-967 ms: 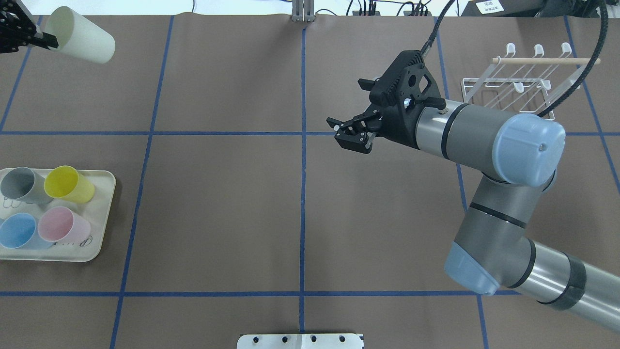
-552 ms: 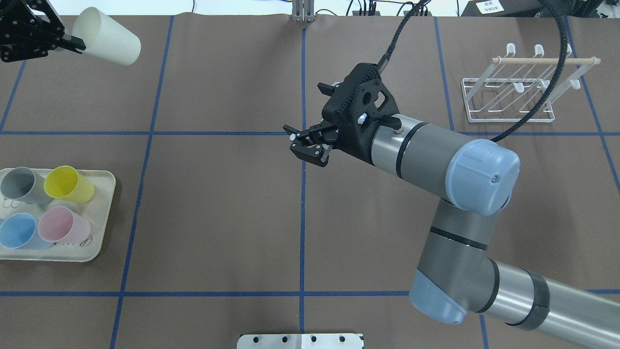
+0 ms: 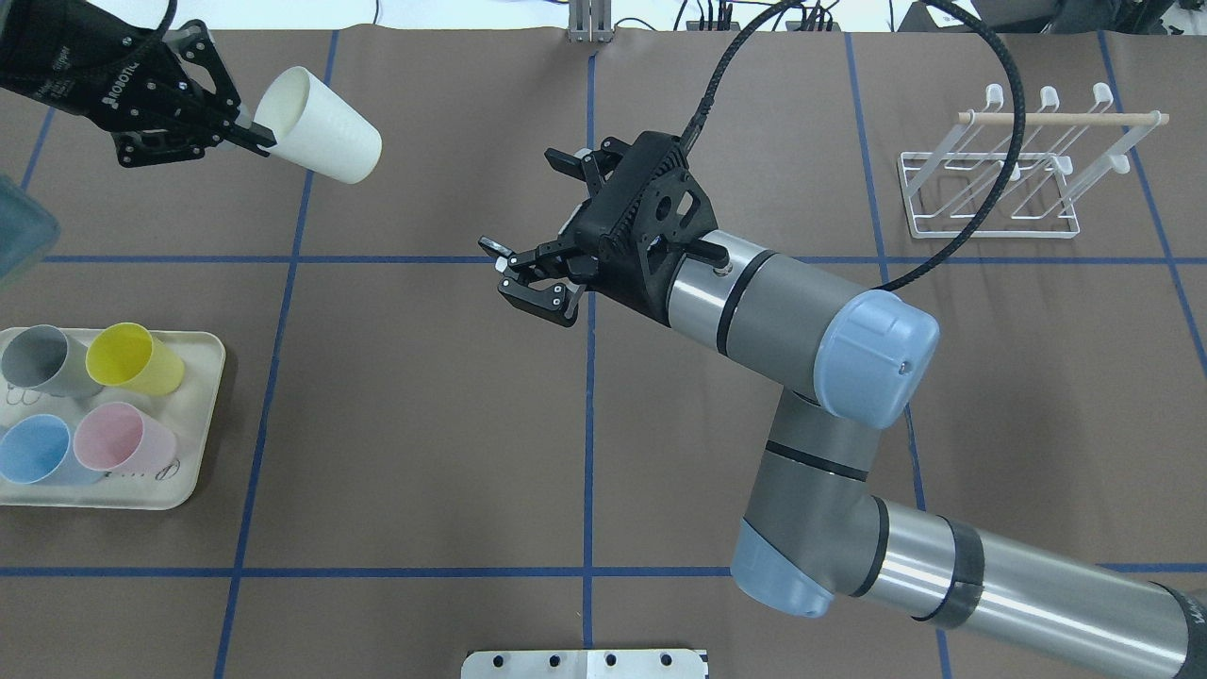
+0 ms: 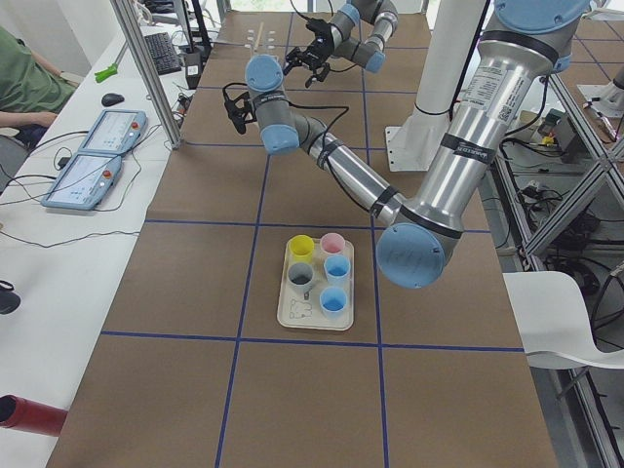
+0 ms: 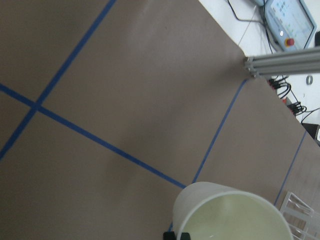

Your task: Transfer IKEA cup to right arm and place on rack

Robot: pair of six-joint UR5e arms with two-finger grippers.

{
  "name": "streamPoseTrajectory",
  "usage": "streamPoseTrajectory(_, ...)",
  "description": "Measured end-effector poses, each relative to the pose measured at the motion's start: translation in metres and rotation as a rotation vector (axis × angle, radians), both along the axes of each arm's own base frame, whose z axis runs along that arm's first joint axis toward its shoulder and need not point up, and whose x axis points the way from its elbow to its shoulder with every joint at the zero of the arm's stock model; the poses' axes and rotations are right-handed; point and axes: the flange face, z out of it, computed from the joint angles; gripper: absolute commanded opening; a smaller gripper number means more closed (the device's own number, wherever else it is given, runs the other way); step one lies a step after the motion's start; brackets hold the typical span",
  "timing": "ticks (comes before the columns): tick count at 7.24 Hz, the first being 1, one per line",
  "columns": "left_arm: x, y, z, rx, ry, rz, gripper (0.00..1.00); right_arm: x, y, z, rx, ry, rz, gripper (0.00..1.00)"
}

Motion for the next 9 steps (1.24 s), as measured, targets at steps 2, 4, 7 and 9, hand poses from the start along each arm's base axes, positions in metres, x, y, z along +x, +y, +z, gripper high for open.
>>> streamPoseTrajectory(2, 0.004, 0.012, -0.022, -0.003, 0.051, 0.114, 0.0, -0.006, -0.005, 0.012, 0.027, -0.07, 0.018, 0.99)
streamPoseTrajectory(4, 0.007, 0.012, -0.051, -0.023, 0.08, 0.144, 0.0, -0.008, -0.004, 0.014, 0.035, -0.09, 0.019, 0.99)
streamPoseTrajectory(7, 0.01, 0.007, -0.079, -0.045, 0.098, 0.144, 0.0, -0.014, 0.005, 0.014, 0.041, -0.11, 0.018, 0.99)
streamPoseTrajectory(9, 0.019, 0.005, -0.085, -0.046, 0.1, 0.156, 0.0, -0.016, 0.009, 0.012, 0.066, -0.097, 0.025, 0.99)
